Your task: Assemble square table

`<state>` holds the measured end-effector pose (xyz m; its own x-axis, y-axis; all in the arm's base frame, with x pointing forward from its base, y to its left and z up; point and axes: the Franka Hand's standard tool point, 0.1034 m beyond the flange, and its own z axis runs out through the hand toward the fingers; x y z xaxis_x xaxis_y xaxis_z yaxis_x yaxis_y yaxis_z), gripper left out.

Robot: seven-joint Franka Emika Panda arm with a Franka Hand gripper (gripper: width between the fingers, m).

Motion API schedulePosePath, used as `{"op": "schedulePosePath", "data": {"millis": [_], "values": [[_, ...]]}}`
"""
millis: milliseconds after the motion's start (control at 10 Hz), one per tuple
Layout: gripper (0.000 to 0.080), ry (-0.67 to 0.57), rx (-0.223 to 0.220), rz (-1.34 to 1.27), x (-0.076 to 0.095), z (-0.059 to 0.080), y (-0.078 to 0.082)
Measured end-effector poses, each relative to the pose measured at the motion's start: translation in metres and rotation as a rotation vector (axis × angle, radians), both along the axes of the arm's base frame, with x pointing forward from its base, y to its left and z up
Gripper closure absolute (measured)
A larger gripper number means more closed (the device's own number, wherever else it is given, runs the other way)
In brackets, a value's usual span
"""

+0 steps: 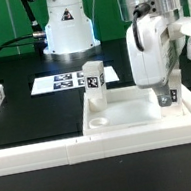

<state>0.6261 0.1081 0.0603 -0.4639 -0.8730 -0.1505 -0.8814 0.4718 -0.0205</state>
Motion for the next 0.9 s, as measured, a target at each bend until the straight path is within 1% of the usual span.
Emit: {"op": "schedulePosePath", "data": {"millis": [400, 500, 600, 700, 800, 900], "values": [[0.0151, -0.003, -0.001, 0.011, 0.000, 0.001, 0.000], [0.0151, -0.041, -0.006, 0.106, 0.003, 0.015, -0.005], [0.0151, -0.087, 0.003, 0.123, -0.001, 0.041, -0.014], [0.0151, -0.127, -0.005, 0.201, 0.002, 0.066, -0.032], [0.0151, -0.169, -0.048, 0.342, 0.003, 0.070, -0.045], [0.0151, -0.164, -0.053, 0.381, 0.001, 0.065, -0.042]]}}
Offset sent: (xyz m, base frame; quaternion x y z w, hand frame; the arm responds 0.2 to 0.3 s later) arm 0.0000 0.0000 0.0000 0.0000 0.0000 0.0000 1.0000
